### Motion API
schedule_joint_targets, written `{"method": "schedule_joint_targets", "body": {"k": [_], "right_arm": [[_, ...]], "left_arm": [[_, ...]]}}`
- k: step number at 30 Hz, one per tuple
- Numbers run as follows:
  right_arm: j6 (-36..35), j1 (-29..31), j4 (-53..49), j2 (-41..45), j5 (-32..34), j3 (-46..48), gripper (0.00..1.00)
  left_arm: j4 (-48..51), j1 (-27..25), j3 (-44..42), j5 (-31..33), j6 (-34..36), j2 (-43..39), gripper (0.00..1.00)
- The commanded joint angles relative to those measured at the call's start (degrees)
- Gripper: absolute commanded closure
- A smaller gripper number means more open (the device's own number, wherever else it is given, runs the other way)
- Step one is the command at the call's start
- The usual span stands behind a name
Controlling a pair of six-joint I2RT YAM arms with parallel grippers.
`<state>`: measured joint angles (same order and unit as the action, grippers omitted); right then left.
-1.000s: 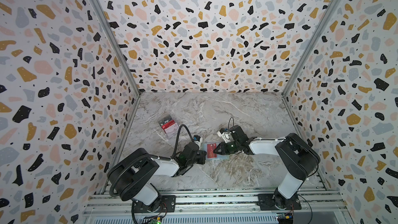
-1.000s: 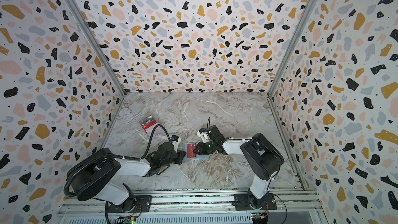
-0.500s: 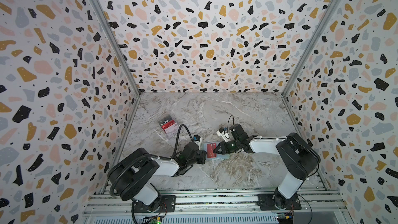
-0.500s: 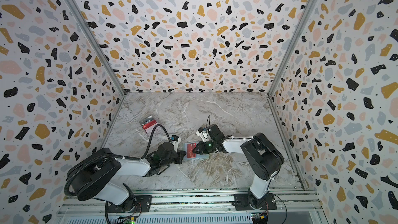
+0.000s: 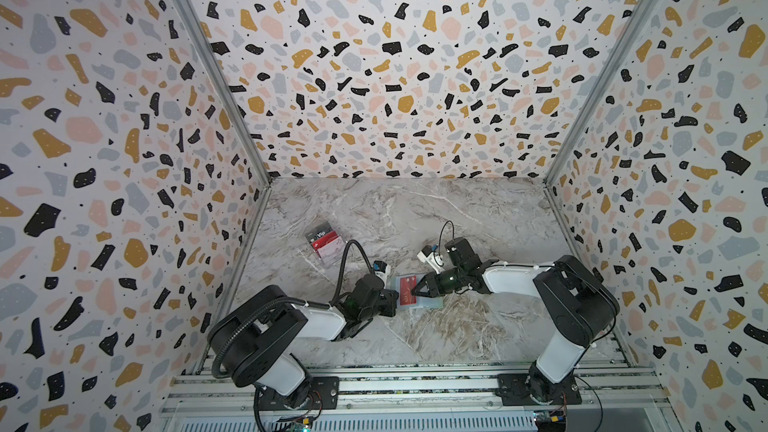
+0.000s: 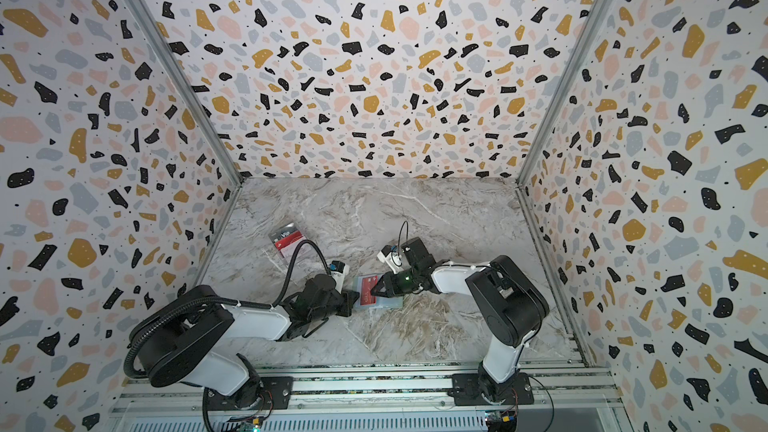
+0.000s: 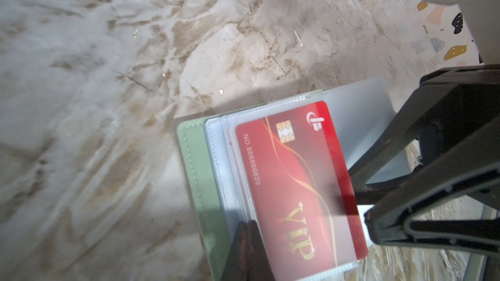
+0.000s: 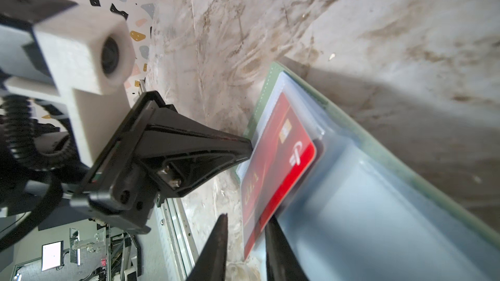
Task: Take the credit cards out of the card holder
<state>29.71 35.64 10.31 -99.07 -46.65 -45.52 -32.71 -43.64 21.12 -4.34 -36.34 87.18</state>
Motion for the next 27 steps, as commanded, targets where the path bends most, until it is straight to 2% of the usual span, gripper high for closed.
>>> {"method": "schedule_joint_targets", "body": {"k": [1, 16, 27], "right_arm": [[2.38, 0.07, 4.72, -0.23, -2.91, 0.34, 0.74], [7.49, 1.10, 9.50, -5.88, -4.75, -0.34, 0.74], [12.19, 1.90, 17.20, -8.52, -6.96, 0.86, 0.72]], "left_arm": [[1.95, 0.04, -1.61, -0.14, -0.18, 0.24, 1.00], [1.70, 0.05, -1.79, 0.18, -0.46, 0.02, 1.00], [1.79, 0.04, -2.31, 0.91, -0.93, -0.11, 1.00]]}}
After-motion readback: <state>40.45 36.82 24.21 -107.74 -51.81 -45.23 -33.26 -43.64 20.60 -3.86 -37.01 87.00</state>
